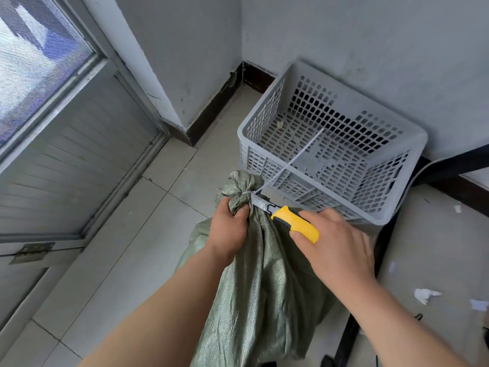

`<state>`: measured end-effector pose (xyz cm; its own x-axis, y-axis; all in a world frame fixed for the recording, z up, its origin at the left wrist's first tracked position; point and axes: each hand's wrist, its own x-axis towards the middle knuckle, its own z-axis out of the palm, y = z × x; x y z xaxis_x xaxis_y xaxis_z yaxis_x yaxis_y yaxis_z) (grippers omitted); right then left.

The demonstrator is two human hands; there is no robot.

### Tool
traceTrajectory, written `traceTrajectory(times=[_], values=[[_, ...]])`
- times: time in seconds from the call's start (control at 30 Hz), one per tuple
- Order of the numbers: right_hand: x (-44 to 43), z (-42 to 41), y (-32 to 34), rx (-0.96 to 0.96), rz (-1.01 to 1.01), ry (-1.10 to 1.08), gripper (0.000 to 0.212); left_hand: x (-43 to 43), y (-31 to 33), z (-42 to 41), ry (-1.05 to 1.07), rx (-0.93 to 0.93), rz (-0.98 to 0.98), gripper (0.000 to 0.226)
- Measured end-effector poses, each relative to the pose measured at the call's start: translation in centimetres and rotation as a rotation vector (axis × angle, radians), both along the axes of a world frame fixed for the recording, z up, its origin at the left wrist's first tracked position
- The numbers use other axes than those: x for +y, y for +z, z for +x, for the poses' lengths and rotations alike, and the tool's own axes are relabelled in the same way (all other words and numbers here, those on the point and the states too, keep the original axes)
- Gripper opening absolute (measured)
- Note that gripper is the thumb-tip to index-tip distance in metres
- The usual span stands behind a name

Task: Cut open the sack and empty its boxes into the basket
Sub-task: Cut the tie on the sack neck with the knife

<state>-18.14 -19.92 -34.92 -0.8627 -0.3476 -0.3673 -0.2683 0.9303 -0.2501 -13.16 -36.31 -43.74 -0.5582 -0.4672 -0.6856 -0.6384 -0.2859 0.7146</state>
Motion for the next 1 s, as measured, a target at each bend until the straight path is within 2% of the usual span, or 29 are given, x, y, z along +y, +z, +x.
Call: traceTrajectory(times=[0.13,0.3,0.37,0.47,0.5,0.6,0.63,0.77,1.0], values=[[-0.2,0.4,-0.4,0.009,0.017,-0.016,0.042,0.9,0.6,-0.1,-0.005,-0.014,-0.017,0.053],[-1.0,0.2,-0.3,0.084,0.08,0.037,0.043,1.0,1.0,-0.6,0.008,-0.014,-0.061,0.049],[-1.3,0.6,-0.6,0.101,0.09,0.051,0.04,1.1,1.2,-0.8,0.011,-0.02,-0.064,0.042],[-1.8,1.2,-0.6,0.114,0.094,0.039,0.038,1.1,1.4,-1.1,0.055,-0.057,-0.005,0.015],[-1.8,1.4,-0.6,0.081,0.103,0.021,0.039,1.1,1.6,-1.2,0.076,-0.082,0.051,0.018],[-1.5,1.4,-0.8,0.013,0.094,0.039,0.044,0.8,0.9,-1.4,0.132,-0.122,0.235,0.069],[-1.3,1.3,-0.8,0.006,0.082,0.048,0.044,0.7,0.9,-1.5,0.146,-0.127,0.235,0.071],[-0.7,1.1,-1.3,-0.044,0.054,0.056,0.043,0.5,0.8,-1.7,0.157,-0.093,0.187,0.041],[-0.1,0.6,-2.0,-0.02,-0.033,0.029,0.044,2.2,1.0,-1.7,0.12,-0.071,0.074,0.037]])
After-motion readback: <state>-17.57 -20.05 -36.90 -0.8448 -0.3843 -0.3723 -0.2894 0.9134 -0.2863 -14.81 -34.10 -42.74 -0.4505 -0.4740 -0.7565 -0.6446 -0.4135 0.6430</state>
